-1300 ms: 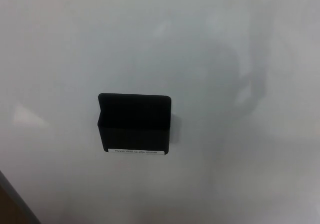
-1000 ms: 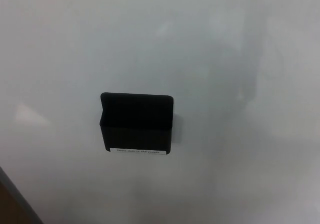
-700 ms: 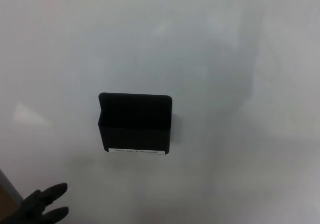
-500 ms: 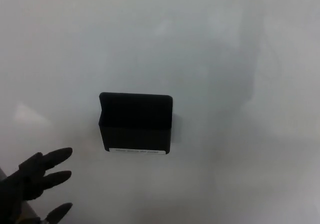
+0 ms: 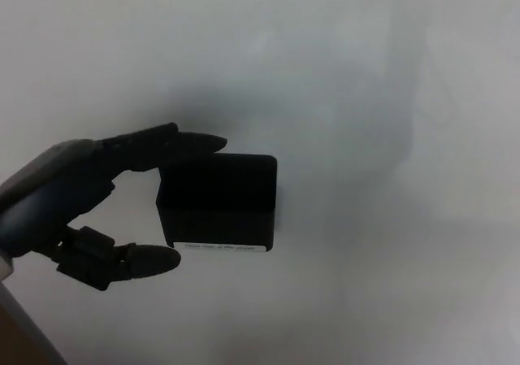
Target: A magnetic marker holder is on the left hand side of the white board, the robot put the index and middle finger into the opening of the container and pull off the magnetic holder and hand it to a human on the left hand side.
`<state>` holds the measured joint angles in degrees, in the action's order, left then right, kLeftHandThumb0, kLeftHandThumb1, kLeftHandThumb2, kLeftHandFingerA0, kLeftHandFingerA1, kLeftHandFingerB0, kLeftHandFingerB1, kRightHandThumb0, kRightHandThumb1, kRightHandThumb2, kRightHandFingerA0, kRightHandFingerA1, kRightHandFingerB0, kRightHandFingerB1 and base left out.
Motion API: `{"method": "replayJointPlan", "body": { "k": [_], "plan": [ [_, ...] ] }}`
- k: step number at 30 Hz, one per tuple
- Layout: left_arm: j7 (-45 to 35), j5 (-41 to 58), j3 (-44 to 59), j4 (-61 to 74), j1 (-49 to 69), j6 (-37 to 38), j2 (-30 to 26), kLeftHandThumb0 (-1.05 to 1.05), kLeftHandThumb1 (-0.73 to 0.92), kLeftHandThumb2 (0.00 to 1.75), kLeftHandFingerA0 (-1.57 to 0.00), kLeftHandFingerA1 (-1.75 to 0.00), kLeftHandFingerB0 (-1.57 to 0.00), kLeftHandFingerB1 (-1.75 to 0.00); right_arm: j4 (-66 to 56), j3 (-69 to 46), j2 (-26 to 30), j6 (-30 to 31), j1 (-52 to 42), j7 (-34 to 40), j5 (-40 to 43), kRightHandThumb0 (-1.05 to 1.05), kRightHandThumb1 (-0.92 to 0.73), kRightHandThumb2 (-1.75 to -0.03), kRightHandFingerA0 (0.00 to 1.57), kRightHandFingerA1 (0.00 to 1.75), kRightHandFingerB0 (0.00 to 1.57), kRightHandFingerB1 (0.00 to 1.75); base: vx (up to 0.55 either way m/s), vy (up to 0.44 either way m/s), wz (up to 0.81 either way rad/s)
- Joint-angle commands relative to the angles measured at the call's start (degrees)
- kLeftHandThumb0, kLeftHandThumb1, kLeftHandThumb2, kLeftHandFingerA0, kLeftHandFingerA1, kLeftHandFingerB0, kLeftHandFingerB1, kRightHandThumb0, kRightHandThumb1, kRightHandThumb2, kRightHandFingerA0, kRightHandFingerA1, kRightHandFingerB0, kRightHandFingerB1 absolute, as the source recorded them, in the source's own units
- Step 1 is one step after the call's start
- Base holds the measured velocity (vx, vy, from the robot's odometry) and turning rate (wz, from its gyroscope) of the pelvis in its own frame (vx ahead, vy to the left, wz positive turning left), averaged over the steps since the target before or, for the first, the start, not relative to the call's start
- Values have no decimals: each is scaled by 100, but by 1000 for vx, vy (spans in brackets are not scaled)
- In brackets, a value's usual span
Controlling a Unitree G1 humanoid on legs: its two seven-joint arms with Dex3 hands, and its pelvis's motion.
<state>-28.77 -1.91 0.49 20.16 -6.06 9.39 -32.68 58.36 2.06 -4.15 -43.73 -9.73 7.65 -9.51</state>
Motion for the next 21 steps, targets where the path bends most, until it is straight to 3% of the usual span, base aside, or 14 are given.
{"method": "replayJointPlan", "body": {
  "k": [1, 2, 3, 8, 9, 14, 15, 21],
  "plan": [
    [-159, -295, -205, -148, -221, -493, -145, -74, 58, 59, -34, -37, -26, -29, 167, 14, 100, -442, 84, 209, -88, -50, -63, -64, 80, 51, 57, 45, 0, 0, 0],
    [-157, -294, -218, -151, -232, -513, -152, -74, 58, 59, -34, -37, -26, -29, 196, 17, 103, -464, 97, 222, -93, -50, -63, -64, 80, 51, 57, 45, 0, 0, 0],
    [-162, -368, -308, -233, -338, -588, -136, -80, 49, 82, -26, -45, -21, -39, 209, 10, 100, -465, 104, 210, -74, -46, -69, -61, 83, 48, 60, 43, 0, 0, 0],
    [-166, -462, -502, -421, -567, -732, -100, -79, 49, 82, -26, -44, -21, -39, 266, 1, 95, -493, 129, 205, -45, -51, -62, -65, 81, 52, 56, 45, 0, 0, 0],
    [-184, -497, -562, -485, -657, -788, -100, -79, 49, 82, -24, -44, -19, -38, 275, -5, 84, -490, 149, 199, -32, -45, -68, -61, 83, 48, 61, 43, 0, 0, 0],
    [-207, -573, -681, -618, -840, -925, -105, -80, 49, 82, -24, -44, -19, -38, 313, 10, 80, -518, 202, 246, -63, -50, -63, -65, 81, 52, 57, 45, 0, 0, 0],
    [-212, -626, -723, -660, -894, -983, -108, -81, 49, 82, -24, -43, -19, -38, 304, 16, 88, -505, 205, 247, -70, -47, -69, -61, 82, 48, 60, 43, 0, 0, 0],
    [-292, -630, -824, -790, -1059, -1178, -99, -78, 48, 80, -21, -42, -18, -37, 316, 9, 110, -502, 255, 230, -58, -45, -69, -61, 82, 48, 61, 44, 0, 0, 0]
  ]
}}
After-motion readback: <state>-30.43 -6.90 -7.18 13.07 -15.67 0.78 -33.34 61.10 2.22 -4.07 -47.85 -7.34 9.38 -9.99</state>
